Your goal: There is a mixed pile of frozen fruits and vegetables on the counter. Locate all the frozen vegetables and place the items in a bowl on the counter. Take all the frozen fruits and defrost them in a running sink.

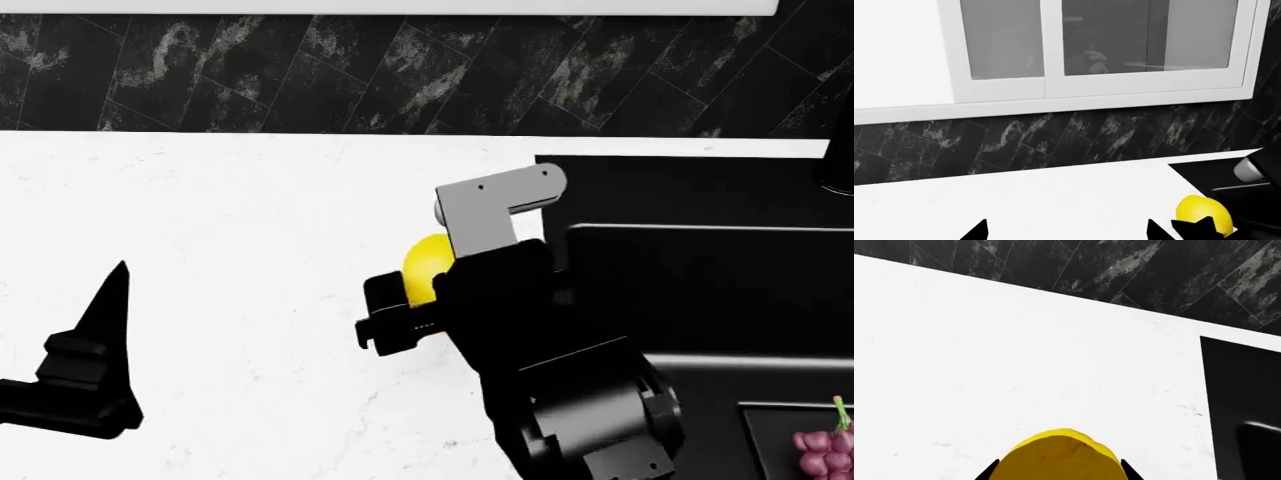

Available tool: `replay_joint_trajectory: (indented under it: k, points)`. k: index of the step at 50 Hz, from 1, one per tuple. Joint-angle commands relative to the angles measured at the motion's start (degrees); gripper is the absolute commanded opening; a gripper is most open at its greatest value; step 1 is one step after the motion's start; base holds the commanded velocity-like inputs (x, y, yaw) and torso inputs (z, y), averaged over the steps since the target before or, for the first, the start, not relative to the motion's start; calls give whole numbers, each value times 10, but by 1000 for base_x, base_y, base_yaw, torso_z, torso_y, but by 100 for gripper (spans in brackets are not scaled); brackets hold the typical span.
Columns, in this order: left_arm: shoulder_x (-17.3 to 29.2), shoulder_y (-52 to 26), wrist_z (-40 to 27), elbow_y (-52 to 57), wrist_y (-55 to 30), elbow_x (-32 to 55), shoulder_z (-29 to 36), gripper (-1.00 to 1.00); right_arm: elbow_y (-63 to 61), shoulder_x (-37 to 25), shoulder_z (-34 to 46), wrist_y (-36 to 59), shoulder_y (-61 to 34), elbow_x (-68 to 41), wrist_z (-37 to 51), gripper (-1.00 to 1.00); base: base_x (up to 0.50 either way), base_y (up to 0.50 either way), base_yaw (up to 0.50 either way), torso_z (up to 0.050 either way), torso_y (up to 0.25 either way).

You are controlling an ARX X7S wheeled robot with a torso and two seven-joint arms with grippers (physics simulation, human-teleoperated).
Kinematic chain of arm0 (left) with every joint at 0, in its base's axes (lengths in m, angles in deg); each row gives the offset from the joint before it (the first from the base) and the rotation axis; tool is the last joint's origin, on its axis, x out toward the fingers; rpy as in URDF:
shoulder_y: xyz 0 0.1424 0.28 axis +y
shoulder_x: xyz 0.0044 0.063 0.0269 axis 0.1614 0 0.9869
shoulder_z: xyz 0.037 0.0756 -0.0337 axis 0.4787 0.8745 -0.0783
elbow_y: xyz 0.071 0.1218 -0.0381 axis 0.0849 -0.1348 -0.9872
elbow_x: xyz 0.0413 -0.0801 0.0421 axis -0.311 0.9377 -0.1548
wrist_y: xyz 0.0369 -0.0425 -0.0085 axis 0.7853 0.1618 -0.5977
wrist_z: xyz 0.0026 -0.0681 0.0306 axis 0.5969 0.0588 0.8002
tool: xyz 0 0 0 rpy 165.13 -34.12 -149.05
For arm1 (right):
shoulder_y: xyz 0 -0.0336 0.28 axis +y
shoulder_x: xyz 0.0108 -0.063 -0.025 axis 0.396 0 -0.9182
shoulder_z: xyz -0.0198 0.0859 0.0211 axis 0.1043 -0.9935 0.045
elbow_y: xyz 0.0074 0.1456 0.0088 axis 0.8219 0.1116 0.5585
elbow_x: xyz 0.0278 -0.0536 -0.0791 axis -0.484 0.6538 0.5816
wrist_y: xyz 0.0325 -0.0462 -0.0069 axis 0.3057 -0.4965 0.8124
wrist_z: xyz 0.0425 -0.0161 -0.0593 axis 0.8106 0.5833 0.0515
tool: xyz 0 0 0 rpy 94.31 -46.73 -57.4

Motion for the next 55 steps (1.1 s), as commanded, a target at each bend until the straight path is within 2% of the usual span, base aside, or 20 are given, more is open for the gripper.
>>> replay_joint_trajectory:
  k: [1, 5, 6, 12, 15, 18, 19, 20, 22, 24, 27, 29, 32, 35, 37, 45, 55]
  points:
    - [-7, 1, 0, -1, 9, 11, -1, 100, -164, -45, -21, 39, 29, -24, 56, -100, 0, 0, 0, 0, 0]
    - [0, -2, 5, 9, 3, 24, 4, 100, -278, -74, -37, 76, 49, -51, 102, -100, 0, 0, 0, 0, 0]
    - [4, -6, 6, 16, 1, 58, -7, 100, -308, -82, -43, 89, 51, -61, 114, -100, 0, 0, 0, 0, 0]
    - [30, -21, 8, 42, -21, 126, -1, 100, -386, -100, -45, 134, 45, -84, 140, -100, 0, 0, 0, 0, 0]
    - [45, -25, -29, 48, -21, 196, -17, 100, -394, -101, -50, 130, 51, -88, 144, -100, 0, 0, 0, 0, 0]
    - [47, -16, -24, 69, -32, 201, 1, 100, -390, -100, -49, 122, 59, -86, 144, -100, 0, 0, 0, 0, 0]
    - [33, 5, -19, 62, -13, 188, -10, 100, -387, -100, -48, 120, 62, -84, 142, -100, 0, 0, 0, 0, 0]
    - [23, -12, -12, 52, -29, 178, 17, 100, -382, -100, -46, 118, 64, -82, 140, -100, 0, 0, 0, 0, 0]
    - [24, 4, -1, 61, -25, 172, 17, 100, -382, -100, -47, 118, 65, -83, 142, -100, 0, 0, 0, 0, 0]
    - [29, -5, -33, 52, -17, 240, 14, 100, -387, -101, -51, 120, 65, -87, 147, -100, 0, 0, 0, 0, 0]
    - [23, -10, -36, 42, -26, 242, 32, 100, -384, -99, -51, 119, 65, -86, 147, -100, 0, 0, 0, 0, 0]
    - [22, 15, 10, 51, -34, 200, 48, 100, -386, -99, -53, 118, 68, -88, 151, -100, 0, 0, 0, 0, 0]
    - [10, 0, 7, 41, -38, 178, 60, 100, -387, -100, -55, 115, 73, -89, 152, -100, 0, 0, 0, 0, 0]
    - [3, 18, 6, 36, -27, 160, 57, 100, -396, -103, -59, 117, 77, -94, 157, -100, 0, 0, 0, 0, 0]
    - [6, 62, 30, 50, -21, 120, 68, 100, -402, -106, -58, 116, 82, -95, 157, -100, 0, 0, 0, 0, 0]
    - [13, 125, 54, 44, -7, -2, 117, 100, -411, -115, -61, 104, 103, -96, 157, -100, 0, 0, 0, 0, 0]
    - [15, 157, 84, 4, 24, -77, 159, 100, -417, -116, -60, 100, 115, -98, 161, -100, 0, 0, 0, 0, 0]
